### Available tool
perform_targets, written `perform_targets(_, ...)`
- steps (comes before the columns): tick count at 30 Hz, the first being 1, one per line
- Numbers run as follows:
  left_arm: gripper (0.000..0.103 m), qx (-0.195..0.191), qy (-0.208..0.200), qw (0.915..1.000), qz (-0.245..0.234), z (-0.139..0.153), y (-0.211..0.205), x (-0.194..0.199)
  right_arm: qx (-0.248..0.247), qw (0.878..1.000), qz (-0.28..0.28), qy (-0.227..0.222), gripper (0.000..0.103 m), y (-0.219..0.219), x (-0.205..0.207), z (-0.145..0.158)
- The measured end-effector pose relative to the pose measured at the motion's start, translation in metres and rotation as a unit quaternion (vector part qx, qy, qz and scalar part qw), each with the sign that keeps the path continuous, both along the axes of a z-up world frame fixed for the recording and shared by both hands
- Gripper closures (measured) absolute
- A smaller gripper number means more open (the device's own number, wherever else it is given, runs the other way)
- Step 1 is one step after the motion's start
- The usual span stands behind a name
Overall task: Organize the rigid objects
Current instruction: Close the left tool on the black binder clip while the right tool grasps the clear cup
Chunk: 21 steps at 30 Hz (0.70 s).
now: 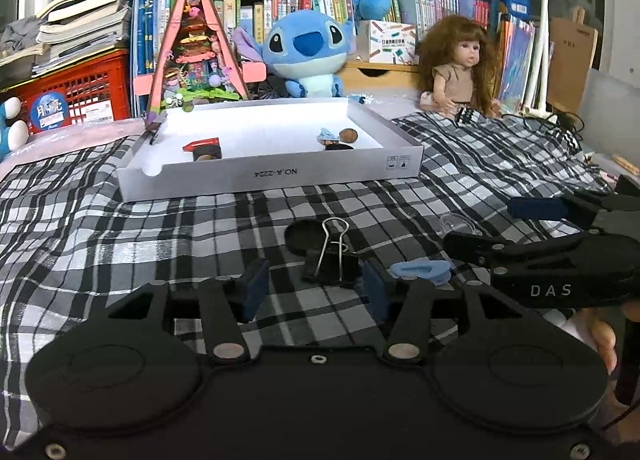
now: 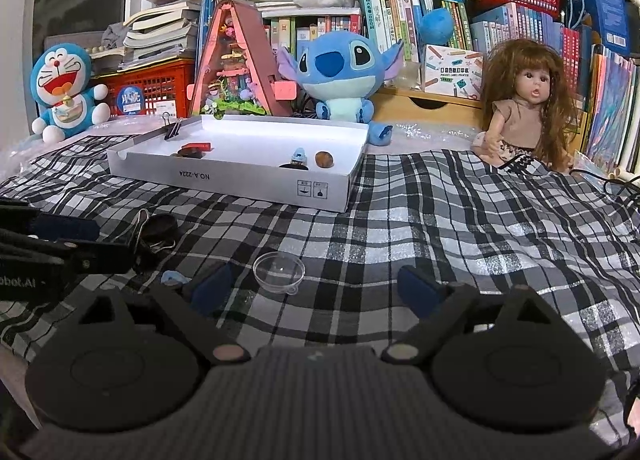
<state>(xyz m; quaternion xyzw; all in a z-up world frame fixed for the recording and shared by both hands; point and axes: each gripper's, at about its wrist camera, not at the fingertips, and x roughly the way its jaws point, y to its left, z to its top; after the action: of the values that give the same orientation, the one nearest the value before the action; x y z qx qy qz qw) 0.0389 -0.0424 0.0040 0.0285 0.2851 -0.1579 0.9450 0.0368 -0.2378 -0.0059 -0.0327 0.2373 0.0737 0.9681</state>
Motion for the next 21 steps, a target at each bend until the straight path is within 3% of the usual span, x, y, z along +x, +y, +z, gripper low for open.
perform_targets(5,0.061,-0.004,0.016,0.9999,0.003,-0.006,-0.005,0.011,0.003,1.0,0.001,0.006,0.012,-0.001,0.001,-0.001)
perform_targets(7,0.074,-0.006,0.013,0.9999,-0.001,-0.006,-0.005,0.012,0.004,1.0,0.001,0.007,0.014,-0.001,0.001,-0.001)
perform_targets(9,0.074,-0.012,0.009,0.9999,-0.002,-0.005,-0.005,0.01,0.003,1.0,0.004,0.009,0.019,0.0,0.001,-0.002)
perform_targets(13,0.074,-0.022,0.003,0.9997,-0.002,0.001,-0.002,0.007,0.012,0.999,0.013,0.027,0.07,0.002,0.003,-0.002)
perform_targets(21,0.074,-0.034,-0.003,0.9994,0.009,0.011,0.008,0.003,0.011,1.0,0.021,0.021,0.071,0.007,0.001,0.002)
